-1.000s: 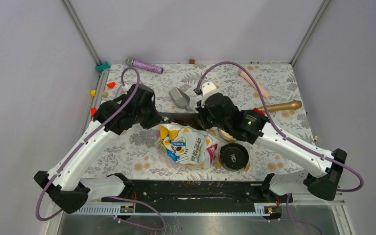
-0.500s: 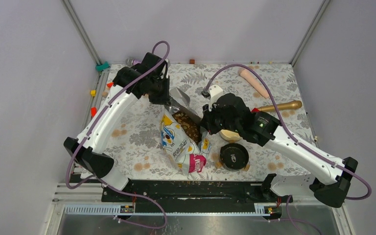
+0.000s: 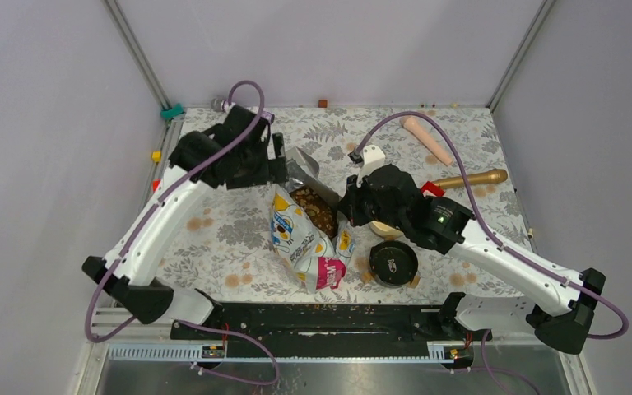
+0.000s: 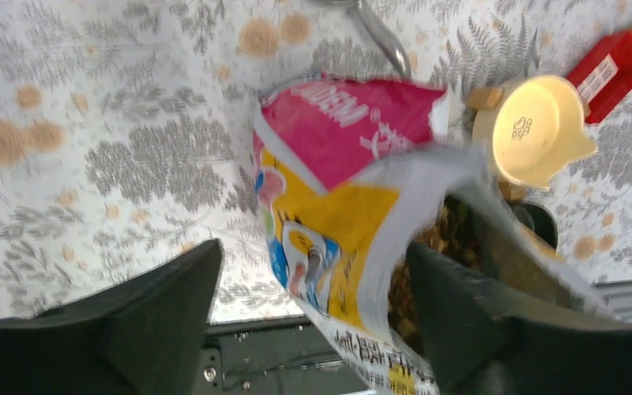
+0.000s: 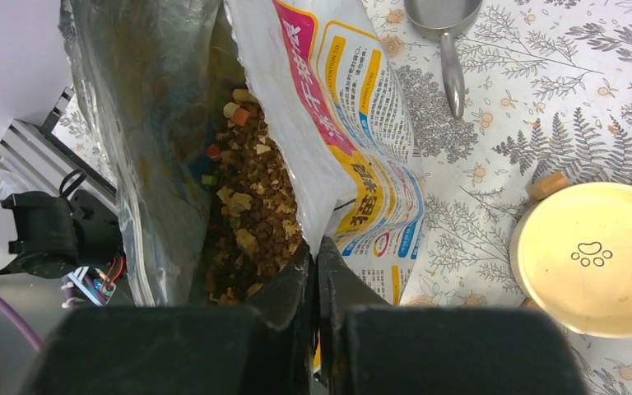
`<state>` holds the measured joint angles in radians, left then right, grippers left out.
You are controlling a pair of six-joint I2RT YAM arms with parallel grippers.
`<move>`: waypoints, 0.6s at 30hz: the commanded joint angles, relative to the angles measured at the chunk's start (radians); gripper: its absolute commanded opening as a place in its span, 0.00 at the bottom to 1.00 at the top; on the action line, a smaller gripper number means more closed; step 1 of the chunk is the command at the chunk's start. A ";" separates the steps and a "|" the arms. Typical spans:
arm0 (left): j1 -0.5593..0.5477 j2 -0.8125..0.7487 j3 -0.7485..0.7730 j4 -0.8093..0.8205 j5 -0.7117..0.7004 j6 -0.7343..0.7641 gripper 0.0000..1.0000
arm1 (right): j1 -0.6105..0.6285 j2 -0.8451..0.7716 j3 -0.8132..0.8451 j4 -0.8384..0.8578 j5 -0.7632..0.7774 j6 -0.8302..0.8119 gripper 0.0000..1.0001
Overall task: Serve the pet food
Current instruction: Open the pet food bag at the center of the board.
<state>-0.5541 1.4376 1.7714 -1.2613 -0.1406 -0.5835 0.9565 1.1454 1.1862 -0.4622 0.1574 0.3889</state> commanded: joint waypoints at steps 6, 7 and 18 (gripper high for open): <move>-0.244 -0.086 -0.103 0.036 -0.207 -0.411 0.99 | 0.059 -0.031 0.021 0.171 0.058 0.037 0.00; -0.263 -0.078 -0.094 0.028 -0.231 -0.426 0.99 | 0.061 -0.033 0.016 0.173 0.065 0.037 0.00; -0.418 0.008 -0.075 -0.127 -0.250 -0.467 0.21 | 0.066 -0.045 0.000 0.162 0.149 -0.008 0.00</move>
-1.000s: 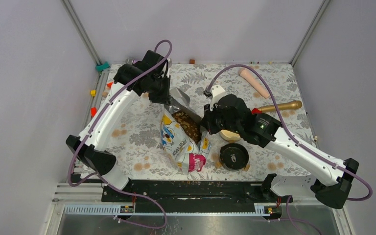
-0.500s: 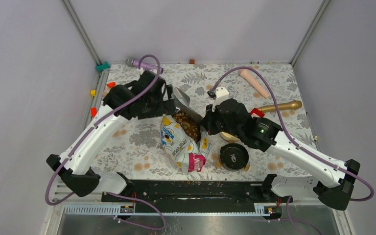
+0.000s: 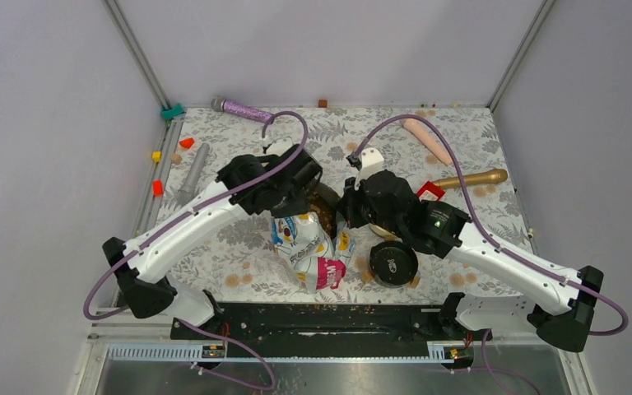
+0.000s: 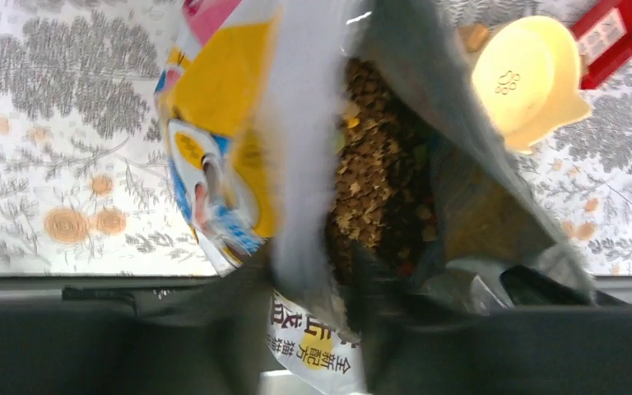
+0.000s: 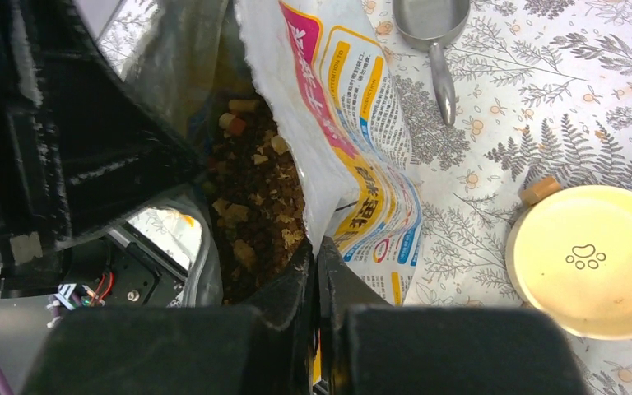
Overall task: Serve the pet food
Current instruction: Open the pet food bag at the center of the board.
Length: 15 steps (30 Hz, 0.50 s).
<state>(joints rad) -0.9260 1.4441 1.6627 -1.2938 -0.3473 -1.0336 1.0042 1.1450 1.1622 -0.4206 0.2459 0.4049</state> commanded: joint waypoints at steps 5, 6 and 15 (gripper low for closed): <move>-0.040 -0.101 -0.006 -0.156 -0.188 -0.025 0.00 | 0.015 -0.055 0.034 0.067 0.197 -0.095 0.00; -0.033 -0.123 -0.006 -0.163 -0.218 -0.016 0.00 | 0.013 -0.056 0.037 0.053 0.230 -0.106 0.00; 0.288 -0.227 -0.058 0.036 -0.087 0.269 0.00 | -0.078 -0.065 0.078 -0.014 0.252 -0.134 0.00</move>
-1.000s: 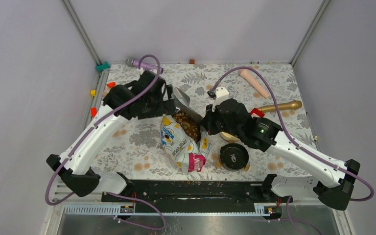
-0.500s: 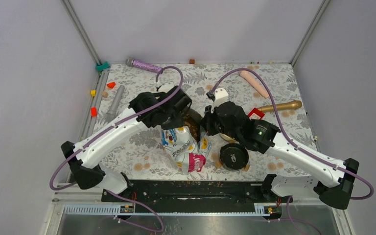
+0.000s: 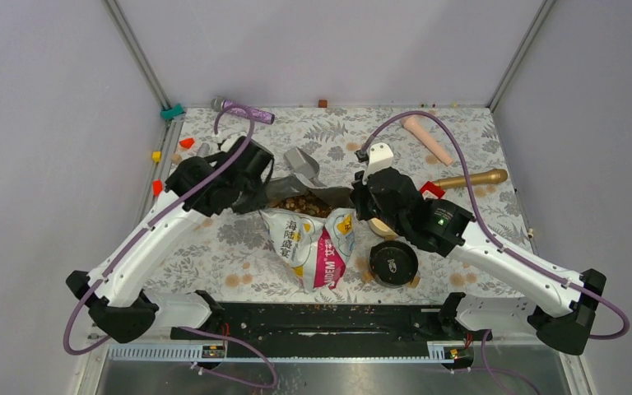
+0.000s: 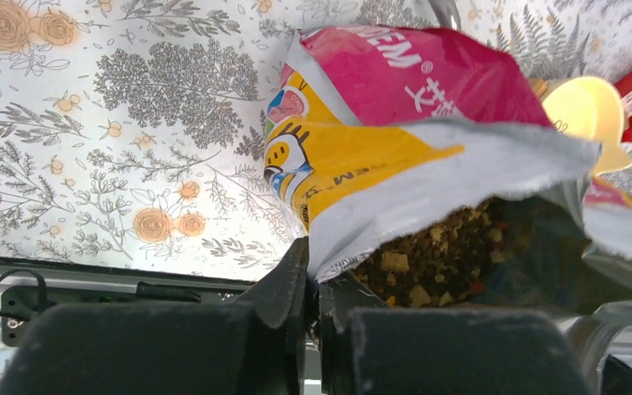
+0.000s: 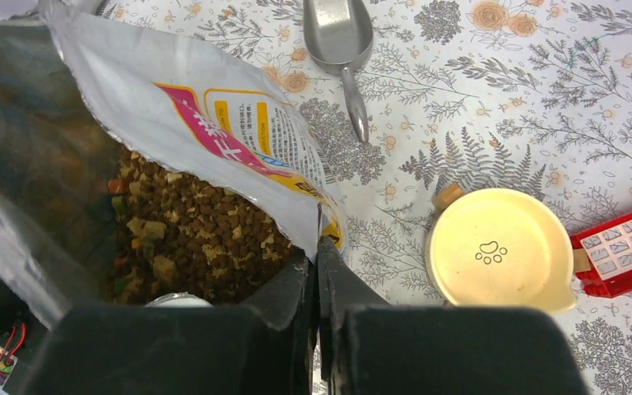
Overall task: Serve the pet food
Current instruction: Open the pet food bag at the center of the board.
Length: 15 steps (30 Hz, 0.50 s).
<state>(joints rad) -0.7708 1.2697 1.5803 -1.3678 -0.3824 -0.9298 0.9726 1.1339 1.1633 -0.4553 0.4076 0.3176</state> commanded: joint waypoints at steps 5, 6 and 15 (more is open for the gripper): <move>0.230 0.053 0.166 0.159 -0.001 0.262 0.00 | -0.049 -0.032 0.098 0.068 -0.058 -0.050 0.00; 0.238 0.076 0.189 0.162 0.015 0.272 0.00 | -0.049 -0.022 0.102 0.075 -0.091 -0.047 0.00; 0.251 0.158 0.240 0.159 0.120 0.308 0.00 | -0.049 0.039 0.147 0.130 -0.207 -0.034 0.05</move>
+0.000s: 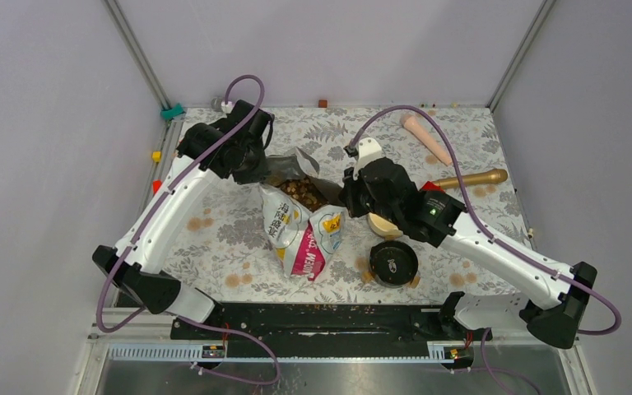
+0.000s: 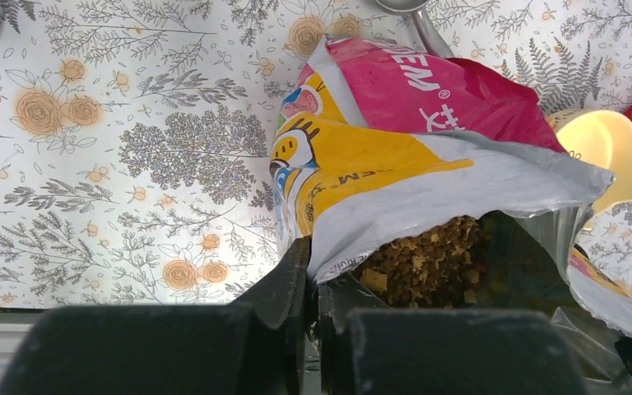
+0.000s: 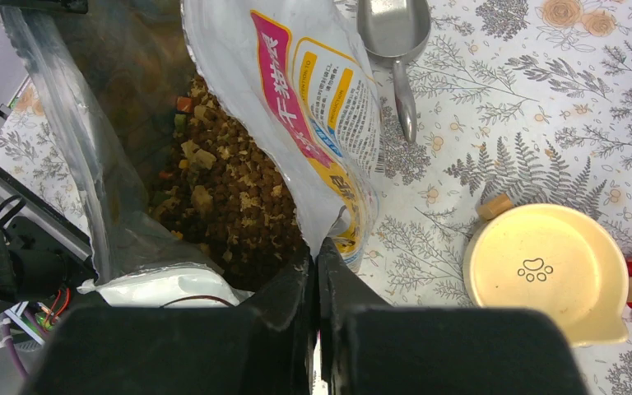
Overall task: Serve the pet food
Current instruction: Open the pet food bag at the center of the board.
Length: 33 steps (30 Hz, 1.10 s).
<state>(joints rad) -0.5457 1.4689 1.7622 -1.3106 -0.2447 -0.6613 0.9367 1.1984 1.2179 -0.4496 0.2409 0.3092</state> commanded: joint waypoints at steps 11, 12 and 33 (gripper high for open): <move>0.026 -0.236 -0.103 0.131 0.091 0.081 0.99 | -0.012 -0.190 -0.082 0.233 -0.178 -0.035 1.00; 0.026 -0.255 -0.106 0.131 0.095 0.082 0.99 | -0.013 -0.209 -0.092 0.229 -0.164 -0.036 0.99; 0.125 -0.706 -0.641 0.164 -0.269 -0.041 0.99 | -0.316 -0.505 -0.306 -0.170 0.121 0.069 0.99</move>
<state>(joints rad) -0.4496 0.8516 1.1683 -1.1950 -0.4015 -0.6498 0.6777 0.7063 0.9276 -0.5564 0.3031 0.3649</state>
